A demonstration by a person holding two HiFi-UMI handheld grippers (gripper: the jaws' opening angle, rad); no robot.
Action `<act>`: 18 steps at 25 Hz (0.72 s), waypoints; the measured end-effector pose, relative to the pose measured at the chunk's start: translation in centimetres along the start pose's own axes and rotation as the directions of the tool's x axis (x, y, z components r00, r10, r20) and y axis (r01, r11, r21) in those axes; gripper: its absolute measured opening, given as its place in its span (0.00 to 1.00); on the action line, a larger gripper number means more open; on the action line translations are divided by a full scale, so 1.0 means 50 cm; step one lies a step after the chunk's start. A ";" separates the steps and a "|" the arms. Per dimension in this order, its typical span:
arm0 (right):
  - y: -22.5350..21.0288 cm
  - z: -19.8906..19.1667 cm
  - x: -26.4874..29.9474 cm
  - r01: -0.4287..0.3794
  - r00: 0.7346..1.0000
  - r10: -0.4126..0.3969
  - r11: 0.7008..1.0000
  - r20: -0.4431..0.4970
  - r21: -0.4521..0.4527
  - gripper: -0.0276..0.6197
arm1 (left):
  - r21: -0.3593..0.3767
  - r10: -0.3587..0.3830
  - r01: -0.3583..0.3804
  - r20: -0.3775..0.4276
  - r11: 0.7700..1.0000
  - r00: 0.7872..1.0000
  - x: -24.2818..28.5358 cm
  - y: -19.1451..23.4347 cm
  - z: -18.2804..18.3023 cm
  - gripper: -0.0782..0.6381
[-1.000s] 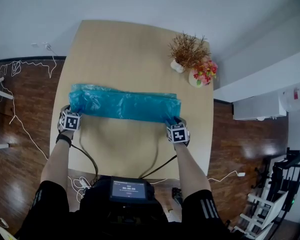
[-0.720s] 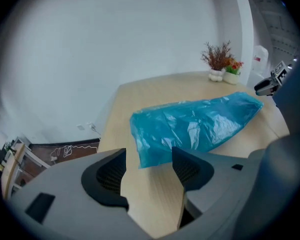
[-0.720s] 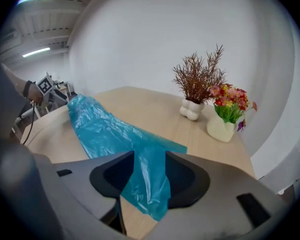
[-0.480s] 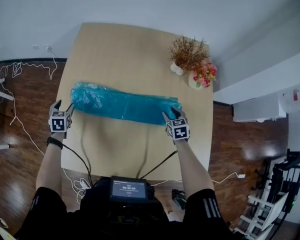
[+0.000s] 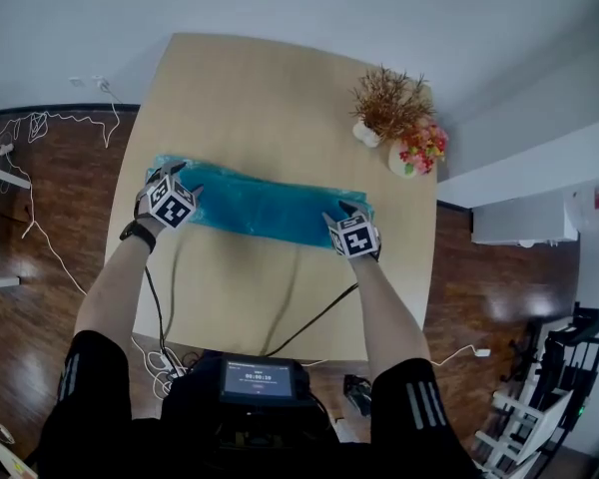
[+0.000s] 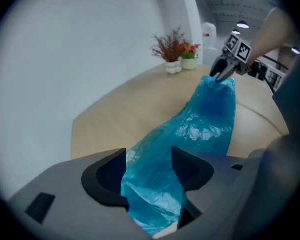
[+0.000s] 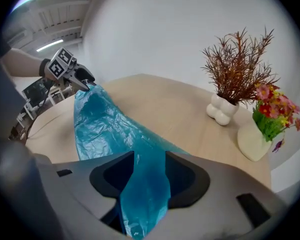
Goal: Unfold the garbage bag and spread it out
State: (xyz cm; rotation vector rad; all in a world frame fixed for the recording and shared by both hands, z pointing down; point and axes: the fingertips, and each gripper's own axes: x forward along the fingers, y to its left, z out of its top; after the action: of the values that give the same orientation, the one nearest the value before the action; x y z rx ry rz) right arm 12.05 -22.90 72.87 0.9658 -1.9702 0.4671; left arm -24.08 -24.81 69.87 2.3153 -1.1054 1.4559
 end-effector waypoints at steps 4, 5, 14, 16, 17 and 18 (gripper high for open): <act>0.001 0.003 0.030 -0.024 0.998 0.021 0.998 -0.053 -0.063 0.39 | 0.187 -0.114 0.135 -0.118 0.973 0.986 0.075 -0.045 -0.037 0.51; 0.010 0.010 0.028 -0.038 0.997 0.033 0.996 -0.063 -0.078 0.39 | 0.196 -0.139 0.166 -0.142 0.967 0.980 0.087 -0.051 -0.054 0.51; 0.041 -0.015 0.041 -0.110 0.990 0.098 0.987 -0.102 -0.117 0.40 | 0.323 -0.170 0.191 -0.091 0.927 0.981 0.061 -0.066 -0.026 0.47; 0.040 -0.018 0.042 -0.111 0.990 0.100 0.988 -0.102 -0.110 0.40 | 0.425 -0.165 0.181 -0.075 0.887 0.983 0.051 -0.076 -0.008 0.45; 0.037 -0.022 0.046 -0.110 0.990 0.100 0.989 -0.101 -0.097 0.40 | 0.468 -0.165 0.187 -0.088 0.864 0.982 0.051 -0.081 -0.008 0.45; 0.034 -0.028 0.050 -0.108 0.990 0.100 0.991 -0.098 -0.084 0.40 | 0.499 -0.168 0.202 -0.113 0.843 0.979 0.056 -0.085 -0.014 0.45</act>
State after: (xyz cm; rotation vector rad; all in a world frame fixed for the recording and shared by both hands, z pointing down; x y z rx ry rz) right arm 10.68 -22.08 75.79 0.7742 -1.9464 0.4699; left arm -21.03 -22.80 73.49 2.5880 -0.4881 1.9062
